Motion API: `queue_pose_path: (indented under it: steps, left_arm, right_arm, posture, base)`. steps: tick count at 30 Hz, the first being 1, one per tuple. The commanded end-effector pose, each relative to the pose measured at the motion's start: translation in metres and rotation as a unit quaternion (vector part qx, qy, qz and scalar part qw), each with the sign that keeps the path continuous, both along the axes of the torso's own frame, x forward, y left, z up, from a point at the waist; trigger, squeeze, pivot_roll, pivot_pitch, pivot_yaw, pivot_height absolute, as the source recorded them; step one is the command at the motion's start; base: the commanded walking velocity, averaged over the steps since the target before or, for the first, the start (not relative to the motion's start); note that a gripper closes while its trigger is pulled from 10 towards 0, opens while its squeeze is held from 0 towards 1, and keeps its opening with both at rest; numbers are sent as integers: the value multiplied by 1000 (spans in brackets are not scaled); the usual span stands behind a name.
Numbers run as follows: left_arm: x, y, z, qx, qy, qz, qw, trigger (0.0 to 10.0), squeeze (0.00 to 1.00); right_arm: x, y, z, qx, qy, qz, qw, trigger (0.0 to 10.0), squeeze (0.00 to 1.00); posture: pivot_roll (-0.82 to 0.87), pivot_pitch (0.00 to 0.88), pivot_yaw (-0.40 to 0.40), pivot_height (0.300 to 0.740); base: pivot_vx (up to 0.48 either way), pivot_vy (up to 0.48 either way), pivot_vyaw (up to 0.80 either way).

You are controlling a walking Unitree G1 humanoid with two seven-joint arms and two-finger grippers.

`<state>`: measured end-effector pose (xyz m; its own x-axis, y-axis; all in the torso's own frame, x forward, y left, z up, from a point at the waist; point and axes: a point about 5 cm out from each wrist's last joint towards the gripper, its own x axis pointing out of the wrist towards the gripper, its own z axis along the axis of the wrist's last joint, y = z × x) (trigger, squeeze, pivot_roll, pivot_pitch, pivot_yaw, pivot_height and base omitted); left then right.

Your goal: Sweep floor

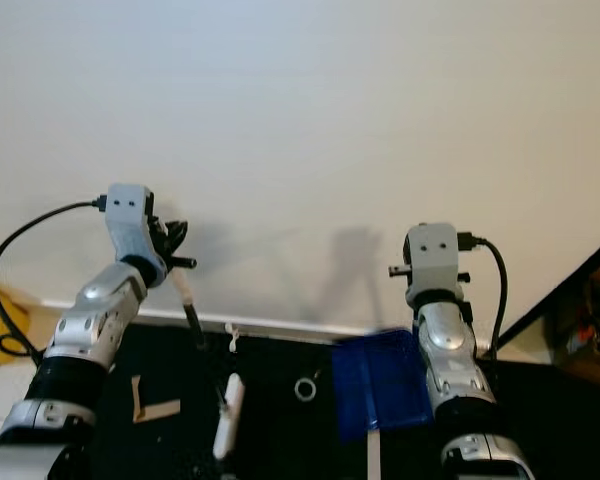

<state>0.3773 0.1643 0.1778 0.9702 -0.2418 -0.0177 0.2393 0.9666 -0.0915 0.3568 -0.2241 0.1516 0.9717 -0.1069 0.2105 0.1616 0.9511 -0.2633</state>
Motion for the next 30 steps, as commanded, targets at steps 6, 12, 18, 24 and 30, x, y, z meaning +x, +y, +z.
queue_pose_path:
  steps: [6, 12, 18, 24, 30]
  left_arm:
    - [11, 0, 17, 3, -49, 4, 999, 10000, 0]
    - [16, 3, 22, 13, -61, 22, 998, 10000, 0]
    - [27, 12, 32, 24, -72, 74, 994, 10000, 0]
    - [30, 1, 9, 29, -22, 122, 992, 10000, 0]
    - [33, -16, 11, -33, -16, 139, 990, 10000, 0]
  right_arm:
    - [4, 13, -14, -14, 27, 15, 999, 10000, 0]
    - [6, 16, -14, -1, 25, 21, 999, 10000, 0]
    - [11, 13, -3, 17, 7, 23, 1000, 10000, 0]
    - [12, 21, -11, 36, 20, 31, 999, 10000, 0]
    - [13, 31, -12, 58, 20, 51, 997, 10000, 0]
  posture:
    - [104, 358, 121, 740]
    - [100, 368, 120, 740]
    - [70, 364, 120, 740]
    - [33, 370, 130, 740]
    - [10, 371, 139, 740]
  base:
    - [0, 0, 0]
    - [0, 0, 0]
    - [0, 0, 0]
    - [0, 0, 0]
    - [0, 0, 0]
